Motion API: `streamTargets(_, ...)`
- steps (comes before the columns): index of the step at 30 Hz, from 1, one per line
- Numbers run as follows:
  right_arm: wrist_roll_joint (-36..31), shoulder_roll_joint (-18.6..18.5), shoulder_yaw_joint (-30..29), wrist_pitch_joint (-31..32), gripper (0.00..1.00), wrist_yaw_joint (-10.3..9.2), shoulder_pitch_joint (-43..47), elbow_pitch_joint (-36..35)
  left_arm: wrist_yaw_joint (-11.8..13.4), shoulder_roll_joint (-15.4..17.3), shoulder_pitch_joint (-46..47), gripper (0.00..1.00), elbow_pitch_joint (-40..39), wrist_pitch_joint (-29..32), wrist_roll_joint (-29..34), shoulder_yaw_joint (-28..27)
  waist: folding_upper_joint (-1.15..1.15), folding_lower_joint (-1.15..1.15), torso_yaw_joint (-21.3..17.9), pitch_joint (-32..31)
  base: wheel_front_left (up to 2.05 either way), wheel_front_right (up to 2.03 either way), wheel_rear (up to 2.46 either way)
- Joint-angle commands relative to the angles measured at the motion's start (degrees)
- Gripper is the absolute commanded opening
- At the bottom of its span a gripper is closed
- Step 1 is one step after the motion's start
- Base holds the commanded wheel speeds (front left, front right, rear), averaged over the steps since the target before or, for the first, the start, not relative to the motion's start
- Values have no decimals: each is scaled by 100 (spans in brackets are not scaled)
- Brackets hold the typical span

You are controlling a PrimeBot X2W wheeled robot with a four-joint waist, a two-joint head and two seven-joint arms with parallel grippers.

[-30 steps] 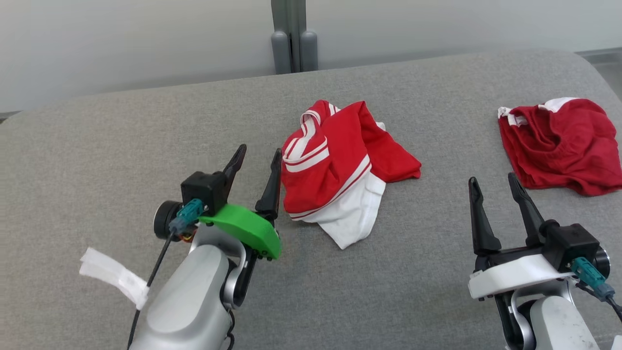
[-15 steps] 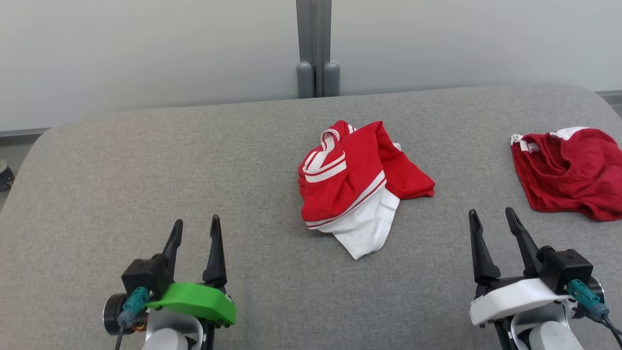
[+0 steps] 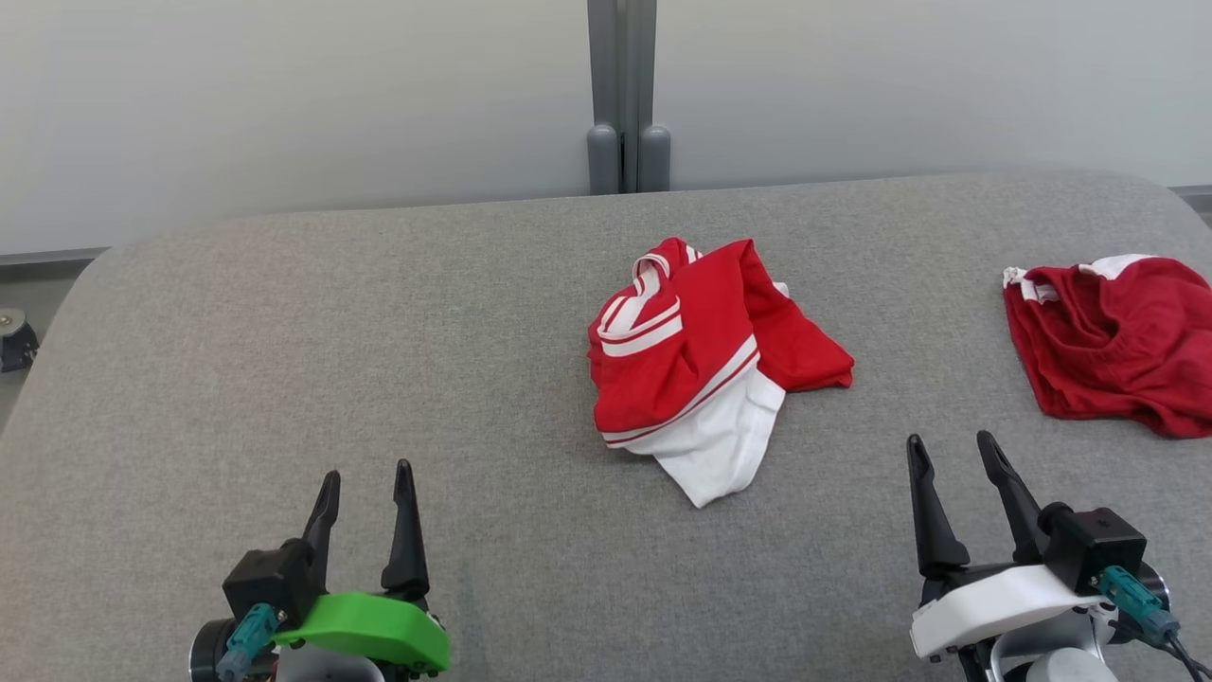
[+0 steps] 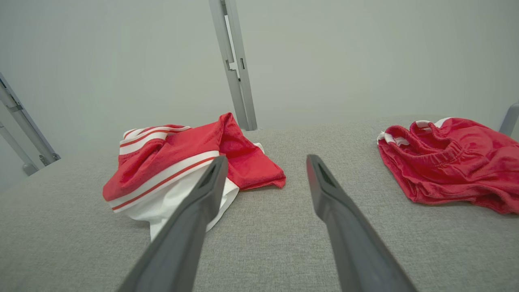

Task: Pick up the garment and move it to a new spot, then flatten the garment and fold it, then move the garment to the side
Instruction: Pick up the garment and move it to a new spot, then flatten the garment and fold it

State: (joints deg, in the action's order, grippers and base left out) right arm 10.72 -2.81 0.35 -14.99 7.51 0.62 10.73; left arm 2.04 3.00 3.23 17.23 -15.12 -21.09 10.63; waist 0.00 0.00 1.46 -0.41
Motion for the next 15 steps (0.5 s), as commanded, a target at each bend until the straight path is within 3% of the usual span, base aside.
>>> streamTargets(1,-29,-13,12,-24,100,-4,-29,6,-26,0,-91,100,20,-1,31,-39,0,0,-4,1,0,0,0)
streamTargets(15,-74,-13,-1,-24,100,-4,-78,42,-32,-7,4,100,93,-2,-15,26,0,0,2,33,0,0,0)
